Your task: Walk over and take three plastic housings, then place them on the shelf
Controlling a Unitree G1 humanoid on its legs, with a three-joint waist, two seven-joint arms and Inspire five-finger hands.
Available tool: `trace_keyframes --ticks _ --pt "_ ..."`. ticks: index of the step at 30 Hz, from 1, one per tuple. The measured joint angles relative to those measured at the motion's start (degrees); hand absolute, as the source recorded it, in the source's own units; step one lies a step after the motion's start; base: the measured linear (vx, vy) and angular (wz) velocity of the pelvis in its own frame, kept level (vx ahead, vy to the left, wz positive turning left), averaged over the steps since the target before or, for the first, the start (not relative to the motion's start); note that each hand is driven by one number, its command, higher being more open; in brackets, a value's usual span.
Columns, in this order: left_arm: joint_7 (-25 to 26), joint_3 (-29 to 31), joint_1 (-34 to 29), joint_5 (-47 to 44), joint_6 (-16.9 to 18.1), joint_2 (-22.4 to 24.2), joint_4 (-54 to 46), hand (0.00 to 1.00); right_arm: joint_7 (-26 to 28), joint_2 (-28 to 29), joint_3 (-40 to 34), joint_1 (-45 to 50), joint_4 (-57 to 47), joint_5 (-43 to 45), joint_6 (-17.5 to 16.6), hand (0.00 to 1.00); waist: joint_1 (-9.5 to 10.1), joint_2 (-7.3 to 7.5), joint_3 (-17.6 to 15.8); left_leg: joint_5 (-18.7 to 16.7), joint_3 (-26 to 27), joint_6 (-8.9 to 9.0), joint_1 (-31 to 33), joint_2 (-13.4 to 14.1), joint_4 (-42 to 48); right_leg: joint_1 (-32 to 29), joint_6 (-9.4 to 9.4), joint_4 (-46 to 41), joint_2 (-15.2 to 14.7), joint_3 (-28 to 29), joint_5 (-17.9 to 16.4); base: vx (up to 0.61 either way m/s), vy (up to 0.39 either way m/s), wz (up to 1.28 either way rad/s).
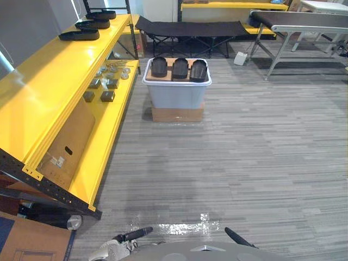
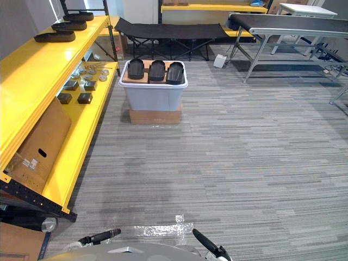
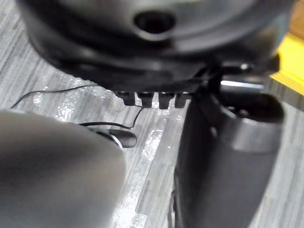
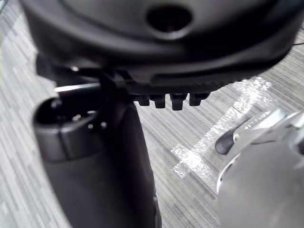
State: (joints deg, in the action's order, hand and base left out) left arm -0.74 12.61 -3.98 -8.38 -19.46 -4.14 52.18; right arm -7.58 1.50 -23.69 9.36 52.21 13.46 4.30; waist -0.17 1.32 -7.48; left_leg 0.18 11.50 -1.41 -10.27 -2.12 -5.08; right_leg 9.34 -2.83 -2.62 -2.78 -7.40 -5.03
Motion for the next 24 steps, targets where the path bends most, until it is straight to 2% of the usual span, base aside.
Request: trace_keyframes --ticks 4,9,13,15,24 --pt "0.0 -4.9 1.4 -0.2 1.0 1.0 -3.6 1.0 1.0 0.6 4.7 -0.9 -6.5 -2.9 -1.5 1.0 -0.12 0.02 -0.9 0.1 -0.2 -0.1 0.6 -0.2 0.0 -0.2 0.19 0.8 -0.1 -0.1 0.6 0.0 0.0 0.02" --pt "-0.7 -9.7 2.1 -1.6 4.5 1.6 -8.0 1.0 2.3 0.6 7.8 -3.5 -10.3 -4.0 -2.7 1.0 -0.17 -0.06 -1.1 0.2 -0.6 -0.24 1.0 -0.4 0.0 -0.2 0.28 1.2 -0.1 -0.4 0.8 0.0 -0.003 0.05" --pt "-0.7 -10.1 2.4 -2.8 4.5 1.7 -8.1 1.0 3.7 0.4 8.8 -4.4 -10.5 -2.4 -2.6 1.0 -0.87 -0.08 -1.1 0.2 -0.9 -0.26 1.4 -0.4 0.0 -0.2 0.42 1.8 -0.1 -0.7 0.9 0.01 -0.013 0.03" --pt "0.1 -10.6 2.1 -3.0 4.5 1.6 -8.1 1.0 3.7 0.3 9.7 -4.4 -10.5 1.1 -2.5 1.0 -1.53 -0.28 -1.2 0.2 -1.0 -0.32 1.6 -0.4 0.0 -0.2 0.45 1.8 -0.1 -0.8 1.0 0.0 0.0 0.0" --pt "5.6 -11.5 0.3 -5.3 7.1 3.3 -10.0 1.0 1.9 0.8 10.9 -3.2 -10.5 7.7 -2.0 1.0 -1.61 -0.65 -1.6 0.4 -1.0 -0.62 1.4 -0.4 0.0 0.0 0.53 1.4 -0.1 -0.8 1.1 -0.01 -0.005 0.0"
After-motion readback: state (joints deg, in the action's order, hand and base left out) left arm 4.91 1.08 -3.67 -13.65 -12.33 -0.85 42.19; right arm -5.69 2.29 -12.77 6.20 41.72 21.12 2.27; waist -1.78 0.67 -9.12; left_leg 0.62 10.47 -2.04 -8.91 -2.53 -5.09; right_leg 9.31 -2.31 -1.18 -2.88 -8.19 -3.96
